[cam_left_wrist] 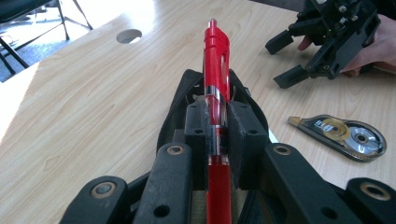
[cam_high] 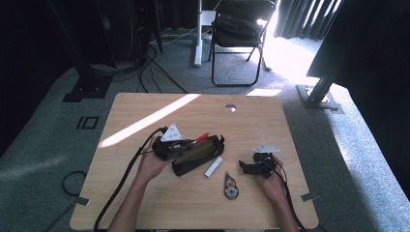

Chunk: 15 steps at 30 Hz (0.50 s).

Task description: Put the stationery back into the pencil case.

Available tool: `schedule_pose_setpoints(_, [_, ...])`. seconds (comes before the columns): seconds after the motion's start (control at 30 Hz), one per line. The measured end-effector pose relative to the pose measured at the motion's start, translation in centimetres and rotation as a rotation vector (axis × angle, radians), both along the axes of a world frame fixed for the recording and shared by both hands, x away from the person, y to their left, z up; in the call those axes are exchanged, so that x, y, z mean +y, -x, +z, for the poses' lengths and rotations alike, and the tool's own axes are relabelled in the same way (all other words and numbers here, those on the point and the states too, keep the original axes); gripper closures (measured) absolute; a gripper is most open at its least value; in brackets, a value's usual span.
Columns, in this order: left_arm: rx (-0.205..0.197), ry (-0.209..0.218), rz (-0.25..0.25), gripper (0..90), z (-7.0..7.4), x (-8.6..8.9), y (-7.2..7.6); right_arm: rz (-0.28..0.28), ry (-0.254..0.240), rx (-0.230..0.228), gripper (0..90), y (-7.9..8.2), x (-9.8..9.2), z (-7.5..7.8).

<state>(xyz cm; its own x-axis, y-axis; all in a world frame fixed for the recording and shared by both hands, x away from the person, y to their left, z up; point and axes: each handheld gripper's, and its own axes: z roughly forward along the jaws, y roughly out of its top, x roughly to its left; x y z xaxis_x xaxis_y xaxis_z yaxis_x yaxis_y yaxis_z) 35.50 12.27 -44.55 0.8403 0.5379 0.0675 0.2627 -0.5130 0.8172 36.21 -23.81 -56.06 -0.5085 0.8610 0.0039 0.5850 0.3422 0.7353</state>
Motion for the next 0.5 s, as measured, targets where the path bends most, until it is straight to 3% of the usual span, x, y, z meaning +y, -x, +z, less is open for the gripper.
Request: schedule_pose_setpoints(0.5, [0.016, 0.003, -0.007, 79.3, -0.87, -0.54, -0.57, -0.001, -0.001, 0.000, 13.7, 0.00, 0.01, 0.00])
